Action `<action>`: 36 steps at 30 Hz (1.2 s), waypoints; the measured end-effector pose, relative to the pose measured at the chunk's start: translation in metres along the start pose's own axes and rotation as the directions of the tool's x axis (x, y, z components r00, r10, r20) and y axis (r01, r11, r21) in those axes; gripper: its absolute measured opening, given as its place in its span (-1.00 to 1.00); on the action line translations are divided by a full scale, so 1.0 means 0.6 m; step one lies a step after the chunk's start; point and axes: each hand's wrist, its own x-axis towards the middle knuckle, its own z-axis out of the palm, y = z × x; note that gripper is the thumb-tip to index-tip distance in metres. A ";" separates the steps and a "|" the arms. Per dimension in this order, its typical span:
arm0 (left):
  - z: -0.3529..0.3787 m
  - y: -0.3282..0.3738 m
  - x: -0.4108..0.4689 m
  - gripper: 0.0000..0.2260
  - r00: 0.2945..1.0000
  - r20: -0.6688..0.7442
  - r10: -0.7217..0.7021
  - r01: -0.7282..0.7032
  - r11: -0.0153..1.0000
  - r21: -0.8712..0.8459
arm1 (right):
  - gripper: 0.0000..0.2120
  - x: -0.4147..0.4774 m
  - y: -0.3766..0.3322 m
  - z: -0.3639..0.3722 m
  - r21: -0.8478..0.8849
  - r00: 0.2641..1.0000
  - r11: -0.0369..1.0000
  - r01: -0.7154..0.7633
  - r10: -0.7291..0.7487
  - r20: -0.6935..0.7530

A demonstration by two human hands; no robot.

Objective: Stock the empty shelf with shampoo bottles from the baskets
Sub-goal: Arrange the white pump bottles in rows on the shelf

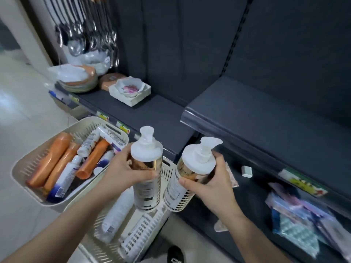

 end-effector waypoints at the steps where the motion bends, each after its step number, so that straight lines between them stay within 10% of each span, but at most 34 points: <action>1: 0.007 0.024 -0.005 -0.39 1.000 0.010 0.022 -0.022 1.000 -0.002 | -0.28 -0.015 -0.014 -0.017 -0.004 0.999 1.000 0.007 -0.007 -0.032; 19: 0.343 0.363 -0.057 -0.32 0.834 0.465 0.298 -0.235 0.953 -0.191 | -0.37 -0.237 -0.115 -0.428 -0.075 0.904 0.987 0.142 -0.161 -0.397; 36: 0.784 0.528 -0.133 -0.36 0.706 0.555 0.440 -0.280 0.893 -0.353 | -0.32 -0.362 -0.092 -0.853 -0.176 0.807 0.972 0.156 -0.228 -0.545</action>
